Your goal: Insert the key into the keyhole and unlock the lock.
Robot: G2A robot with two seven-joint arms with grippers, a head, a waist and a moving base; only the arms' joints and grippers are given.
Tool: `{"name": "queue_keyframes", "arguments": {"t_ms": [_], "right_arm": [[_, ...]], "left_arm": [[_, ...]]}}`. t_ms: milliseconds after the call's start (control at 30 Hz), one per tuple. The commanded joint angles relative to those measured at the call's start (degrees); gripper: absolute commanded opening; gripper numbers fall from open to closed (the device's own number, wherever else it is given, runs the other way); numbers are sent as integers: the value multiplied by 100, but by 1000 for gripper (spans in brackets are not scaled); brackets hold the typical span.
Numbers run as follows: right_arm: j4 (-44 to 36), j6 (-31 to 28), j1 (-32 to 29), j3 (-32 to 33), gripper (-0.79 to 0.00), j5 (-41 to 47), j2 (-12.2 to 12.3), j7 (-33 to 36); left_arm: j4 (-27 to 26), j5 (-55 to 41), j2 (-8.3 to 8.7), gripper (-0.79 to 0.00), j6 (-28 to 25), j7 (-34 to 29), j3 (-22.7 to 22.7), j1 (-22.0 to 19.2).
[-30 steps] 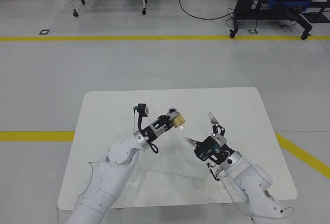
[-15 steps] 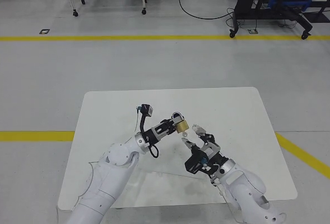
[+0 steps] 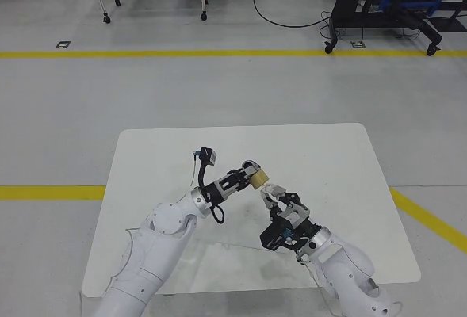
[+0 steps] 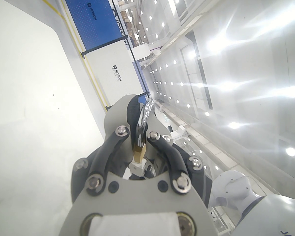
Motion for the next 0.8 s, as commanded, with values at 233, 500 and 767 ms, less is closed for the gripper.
{"name": "queue_keyframes", "arguments": {"t_ms": [233, 500, 767], "right_arm": [[-1, -39, 42, -27, -785, -34, 2, 67], [31, -198, 104, -42, -785, 7, 4, 220], [-14, -179, 67, -10, -727, 49, 12, 196]], "left_arm": [[-4, -13, 12, -785, 45, -13, 26, -7], [-16, -23, 23, -785, 56, -6, 40, -9], [-3, 17, 35, -785, 43, 188, 11, -11]]}}
